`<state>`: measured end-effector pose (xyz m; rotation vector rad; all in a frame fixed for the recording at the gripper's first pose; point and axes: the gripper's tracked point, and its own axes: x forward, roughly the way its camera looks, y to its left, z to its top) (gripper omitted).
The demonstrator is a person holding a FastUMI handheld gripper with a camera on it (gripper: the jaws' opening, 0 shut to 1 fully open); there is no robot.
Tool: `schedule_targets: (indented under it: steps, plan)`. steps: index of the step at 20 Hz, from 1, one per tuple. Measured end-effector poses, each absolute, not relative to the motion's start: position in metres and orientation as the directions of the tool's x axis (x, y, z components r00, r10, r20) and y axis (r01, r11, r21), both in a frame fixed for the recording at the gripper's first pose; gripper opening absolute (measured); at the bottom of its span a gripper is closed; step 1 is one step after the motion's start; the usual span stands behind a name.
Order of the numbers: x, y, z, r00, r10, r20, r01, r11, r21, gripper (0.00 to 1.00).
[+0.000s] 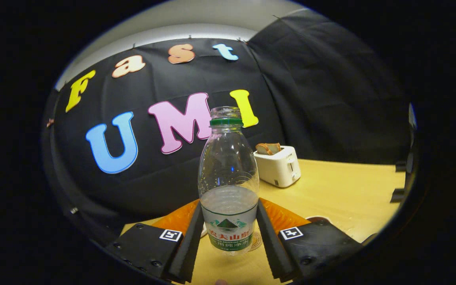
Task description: Take the bottle from table, then pour the juice into the cup, finally place the bottle on the coaster
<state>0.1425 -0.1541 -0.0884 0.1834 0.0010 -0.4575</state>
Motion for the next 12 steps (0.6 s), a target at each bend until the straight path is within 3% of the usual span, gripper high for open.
schedule_targets:
  steps: [4, 12]
  plan:
    - [0.169, -0.146, -0.09, 0.88, -0.475, 0.005, 0.475, 0.88, -0.019, 0.74]
    - [0.214, -0.172, -0.152, 0.822, -0.569, -0.029, 0.566, 0.821, -0.073, 0.75]
